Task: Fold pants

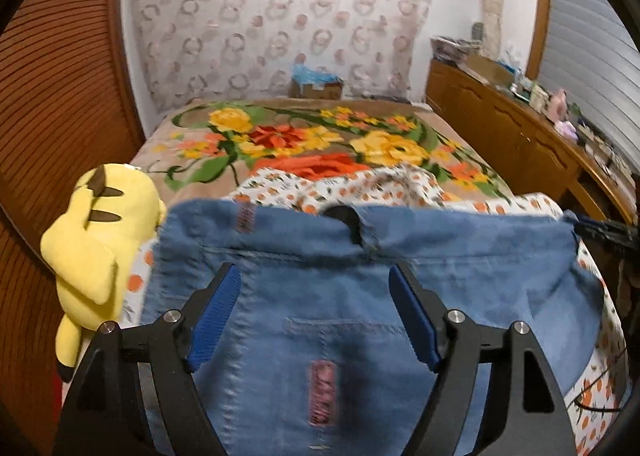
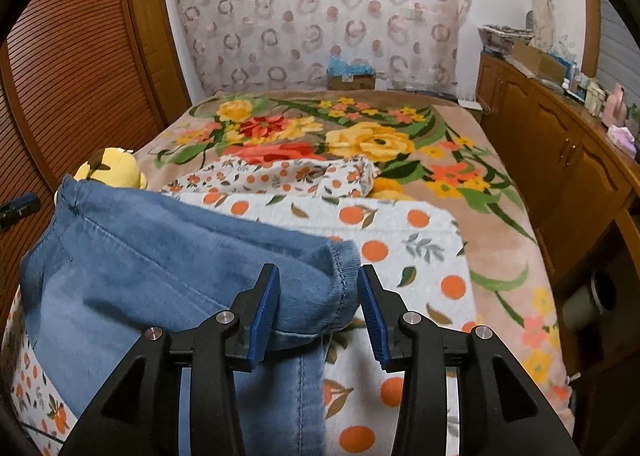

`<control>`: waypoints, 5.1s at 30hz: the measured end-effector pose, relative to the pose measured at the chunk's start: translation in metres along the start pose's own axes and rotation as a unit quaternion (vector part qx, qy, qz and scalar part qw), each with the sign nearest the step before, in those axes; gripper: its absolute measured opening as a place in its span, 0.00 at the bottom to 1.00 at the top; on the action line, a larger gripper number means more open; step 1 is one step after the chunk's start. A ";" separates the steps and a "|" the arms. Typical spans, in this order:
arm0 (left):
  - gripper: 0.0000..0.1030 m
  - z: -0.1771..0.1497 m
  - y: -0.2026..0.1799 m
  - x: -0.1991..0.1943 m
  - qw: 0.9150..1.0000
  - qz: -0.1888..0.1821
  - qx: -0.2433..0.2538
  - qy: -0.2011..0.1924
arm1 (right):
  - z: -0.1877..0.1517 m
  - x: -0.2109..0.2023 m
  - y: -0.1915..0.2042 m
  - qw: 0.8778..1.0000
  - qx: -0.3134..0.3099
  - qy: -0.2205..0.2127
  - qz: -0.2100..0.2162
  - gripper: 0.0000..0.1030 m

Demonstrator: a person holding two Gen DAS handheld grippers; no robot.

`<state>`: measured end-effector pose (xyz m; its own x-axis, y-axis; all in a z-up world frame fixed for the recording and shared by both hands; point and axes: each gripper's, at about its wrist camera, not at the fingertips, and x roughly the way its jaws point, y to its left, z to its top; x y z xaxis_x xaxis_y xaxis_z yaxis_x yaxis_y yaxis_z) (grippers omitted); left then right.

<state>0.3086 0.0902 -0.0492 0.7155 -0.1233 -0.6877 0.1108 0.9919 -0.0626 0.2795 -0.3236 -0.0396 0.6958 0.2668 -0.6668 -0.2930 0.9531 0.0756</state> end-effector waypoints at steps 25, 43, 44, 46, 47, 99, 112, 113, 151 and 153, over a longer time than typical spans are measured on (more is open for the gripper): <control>0.75 -0.042 -0.036 0.014 0.998 -0.029 0.017 0.051 | 0.022 0.023 -0.002 0.998 0.015 0.037 0.038 0.14; 0.75 -0.048 -0.024 0.000 0.999 -0.015 0.007 0.043 | 0.035 0.019 -0.001 1.000 0.017 -0.005 -0.001 0.27; 0.75 -0.049 -0.024 -0.002 0.999 -0.015 0.007 0.042 | 0.038 0.012 -0.001 1.000 0.020 -0.004 0.001 0.30; 0.75 -0.050 -0.024 -0.007 0.999 -0.014 0.007 0.038 | 0.026 -0.003 -0.003 1.000 0.023 -0.003 0.000 0.34; 0.75 -0.051 -0.025 -0.010 0.999 -0.014 0.007 0.036 | 0.021 -0.009 -0.003 1.000 0.024 0.000 -0.002 0.35; 0.34 -0.106 0.116 -0.030 0.986 0.079 -0.134 0.054 | -0.070 -0.052 0.033 0.998 0.013 0.044 0.034 0.25; 0.13 -0.083 0.087 -0.092 0.987 0.099 -0.119 -0.037 | -0.060 -0.089 0.015 0.999 0.011 -0.035 0.021 0.13; 0.13 -0.081 0.082 -0.100 0.987 0.097 -0.116 -0.047 | -0.059 -0.094 0.011 0.999 0.011 -0.041 0.017 0.13; 0.31 -0.190 0.000 -0.194 0.996 0.057 -0.050 -0.046 | -0.135 -0.177 -0.011 0.996 0.060 -0.063 -0.034 0.14; 0.41 -0.191 -0.001 -0.197 0.996 0.058 -0.045 -0.051 | -0.132 -0.178 -0.010 0.996 0.060 -0.063 -0.033 0.14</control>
<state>0.0358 0.1194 -0.0514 0.7863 -0.0064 -0.6179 -0.0352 0.9979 -0.0552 0.0720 -0.3994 -0.0193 0.7895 0.2118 -0.5760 -0.1685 0.9773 0.1284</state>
